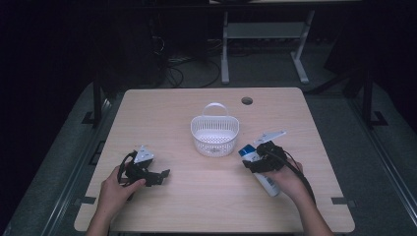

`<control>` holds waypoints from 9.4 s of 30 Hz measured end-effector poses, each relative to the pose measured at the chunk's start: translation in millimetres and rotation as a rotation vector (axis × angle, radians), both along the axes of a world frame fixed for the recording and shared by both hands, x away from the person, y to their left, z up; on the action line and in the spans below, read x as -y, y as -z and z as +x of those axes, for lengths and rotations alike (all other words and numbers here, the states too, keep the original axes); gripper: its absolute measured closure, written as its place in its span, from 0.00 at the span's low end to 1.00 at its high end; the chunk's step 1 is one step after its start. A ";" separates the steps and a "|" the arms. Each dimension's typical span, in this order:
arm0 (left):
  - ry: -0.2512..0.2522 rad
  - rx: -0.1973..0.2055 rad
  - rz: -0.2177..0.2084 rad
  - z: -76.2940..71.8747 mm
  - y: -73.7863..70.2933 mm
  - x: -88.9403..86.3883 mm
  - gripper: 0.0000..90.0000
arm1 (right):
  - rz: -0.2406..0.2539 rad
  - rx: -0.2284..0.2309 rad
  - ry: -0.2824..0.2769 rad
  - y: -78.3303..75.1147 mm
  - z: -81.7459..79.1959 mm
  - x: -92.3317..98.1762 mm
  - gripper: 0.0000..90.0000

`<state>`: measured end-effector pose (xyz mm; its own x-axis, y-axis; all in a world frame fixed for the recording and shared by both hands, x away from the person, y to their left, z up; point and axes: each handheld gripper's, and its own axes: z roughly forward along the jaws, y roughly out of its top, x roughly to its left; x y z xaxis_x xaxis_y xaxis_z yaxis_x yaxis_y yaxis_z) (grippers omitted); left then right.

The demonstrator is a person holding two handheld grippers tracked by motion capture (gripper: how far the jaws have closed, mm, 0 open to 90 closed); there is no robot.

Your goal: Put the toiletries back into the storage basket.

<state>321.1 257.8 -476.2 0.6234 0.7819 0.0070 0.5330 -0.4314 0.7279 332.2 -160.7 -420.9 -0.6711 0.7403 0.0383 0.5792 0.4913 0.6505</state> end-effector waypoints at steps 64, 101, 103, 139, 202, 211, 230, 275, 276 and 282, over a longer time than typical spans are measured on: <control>0.003 -0.003 0.005 0.2 -0.5 -0.3 0.14 | 0.261 0.267 0.053 -89.7 -3.9 25.9 0.40; 0.002 -0.003 0.005 0.2 -0.5 -0.3 0.14 | 0.283 0.312 0.034 -136.2 34.5 0.0 0.40; 0.002 -0.003 0.005 0.2 -0.5 -0.3 0.14 | 0.283 0.314 0.031 -137.5 36.2 -1.2 0.40; 0.002 -0.002 0.005 0.2 -0.4 -0.3 0.14 | 0.263 0.319 -0.013 -136.8 65.6 -43.8 0.40; 0.000 -0.002 0.003 0.0 -0.3 -0.1 0.14 | 0.135 0.182 -0.026 -52.5 80.9 -64.5 0.40; 0.001 -0.002 0.002 0.0 -0.2 -0.1 0.14 | 0.118 0.177 -0.039 -48.9 80.2 -66.2 0.39; 0.001 -0.002 0.003 0.0 -0.3 -0.1 0.14 | 0.156 0.131 -0.064 -47.9 79.7 -66.5 0.24; 0.003 -0.001 0.002 0.6 -0.3 0.1 0.14 | 0.170 0.154 0.014 -56.1 24.0 -1.1 0.00; 0.002 0.000 0.003 0.6 -0.2 0.1 0.14 | 0.173 0.156 0.016 -54.3 22.0 1.7 0.00; 0.001 -0.002 0.001 0.5 -0.2 0.2 0.14 | 0.182 0.144 0.037 -42.2 10.7 16.0 0.00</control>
<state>321.6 257.6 -476.0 0.6242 0.7812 0.0065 0.5337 -0.4325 0.7267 343.0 -176.8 -378.6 -0.6518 0.7542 0.0794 0.4895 0.3386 0.8036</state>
